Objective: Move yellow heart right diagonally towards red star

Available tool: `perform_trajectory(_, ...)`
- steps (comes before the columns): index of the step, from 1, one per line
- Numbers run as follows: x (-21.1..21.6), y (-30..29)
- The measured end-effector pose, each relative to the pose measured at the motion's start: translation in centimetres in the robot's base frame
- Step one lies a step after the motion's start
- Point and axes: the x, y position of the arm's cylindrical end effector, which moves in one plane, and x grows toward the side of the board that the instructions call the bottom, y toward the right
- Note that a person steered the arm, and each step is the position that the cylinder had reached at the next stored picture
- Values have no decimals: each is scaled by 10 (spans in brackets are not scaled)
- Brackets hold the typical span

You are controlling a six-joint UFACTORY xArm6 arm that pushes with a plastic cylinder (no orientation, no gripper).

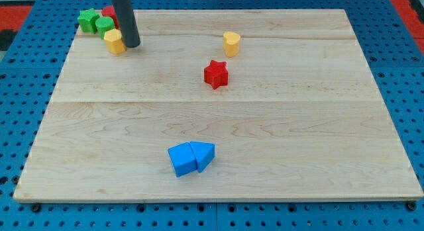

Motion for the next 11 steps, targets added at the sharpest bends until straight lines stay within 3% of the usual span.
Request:
perform_trajectory(1,12,-20)
perform_trajectory(2,-17,-35)
perform_trajectory(3,-20,-12)
perform_trajectory(4,-25,78)
perform_trajectory(5,-26,226)
perform_trajectory(8,-11,424)
perform_trajectory(9,11,388)
perform_trajectory(10,7,312)
perform_trajectory(11,21,299)
